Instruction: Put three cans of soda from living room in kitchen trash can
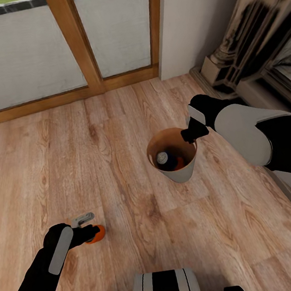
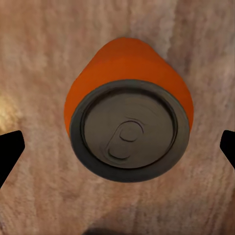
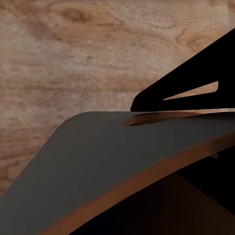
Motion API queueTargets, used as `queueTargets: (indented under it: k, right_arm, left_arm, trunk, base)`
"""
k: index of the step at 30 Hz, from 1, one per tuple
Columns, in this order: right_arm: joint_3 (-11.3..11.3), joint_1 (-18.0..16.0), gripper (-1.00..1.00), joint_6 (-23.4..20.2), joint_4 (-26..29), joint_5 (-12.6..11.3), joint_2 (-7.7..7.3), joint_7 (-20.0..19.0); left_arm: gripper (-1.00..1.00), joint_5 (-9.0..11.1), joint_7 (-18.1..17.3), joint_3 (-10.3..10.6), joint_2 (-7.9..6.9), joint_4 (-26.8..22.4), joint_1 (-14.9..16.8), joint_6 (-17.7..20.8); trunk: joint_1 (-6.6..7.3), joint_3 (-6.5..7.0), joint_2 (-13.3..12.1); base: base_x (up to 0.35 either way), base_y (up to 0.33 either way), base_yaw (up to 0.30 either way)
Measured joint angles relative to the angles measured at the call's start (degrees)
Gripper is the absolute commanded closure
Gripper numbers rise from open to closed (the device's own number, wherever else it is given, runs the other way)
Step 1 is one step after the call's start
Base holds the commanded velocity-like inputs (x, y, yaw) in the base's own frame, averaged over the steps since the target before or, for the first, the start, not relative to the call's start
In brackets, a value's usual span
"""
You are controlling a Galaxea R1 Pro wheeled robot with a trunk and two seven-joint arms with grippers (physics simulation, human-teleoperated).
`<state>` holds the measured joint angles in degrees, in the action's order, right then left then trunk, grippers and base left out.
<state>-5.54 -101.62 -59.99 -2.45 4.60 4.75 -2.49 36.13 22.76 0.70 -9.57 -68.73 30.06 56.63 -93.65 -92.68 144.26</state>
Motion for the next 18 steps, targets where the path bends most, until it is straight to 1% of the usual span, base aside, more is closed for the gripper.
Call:
queueTargets:
  k: [3, 8, 18]
  right_arm:
    - [0.0, 0.0, 1.0, 0.0, 0.0, 0.1, 0.0, 0.0]
    - [-0.1, 0.1, 1.0, 0.0, 0.0, 0.1, 0.0, 0.0]
    - [0.1, 0.0, 1.0, 0.0, 0.0, 0.0, -0.06, 0.0]
  left_arm:
    - [-1.0, 0.0, 0.0, 0.0, 0.02, 0.0, 0.0, 0.0]
    - [-1.0, 0.0, 0.0, 0.0, 0.06, 0.0, 0.0, -0.1]
    - [-1.0, 0.0, 0.0, 0.0, 0.08, 0.0, 0.0, -0.2]
  trunk:
    - [0.0, 0.0, 0.0]
    - [-0.14, -1.1, 0.1]
    - [-0.13, -1.11, 0.1]
  base:
    - [0.0, 0.0, 0.0]
    - [0.0, 0.0, 0.0]
    - [0.0, 0.0, 0.0]
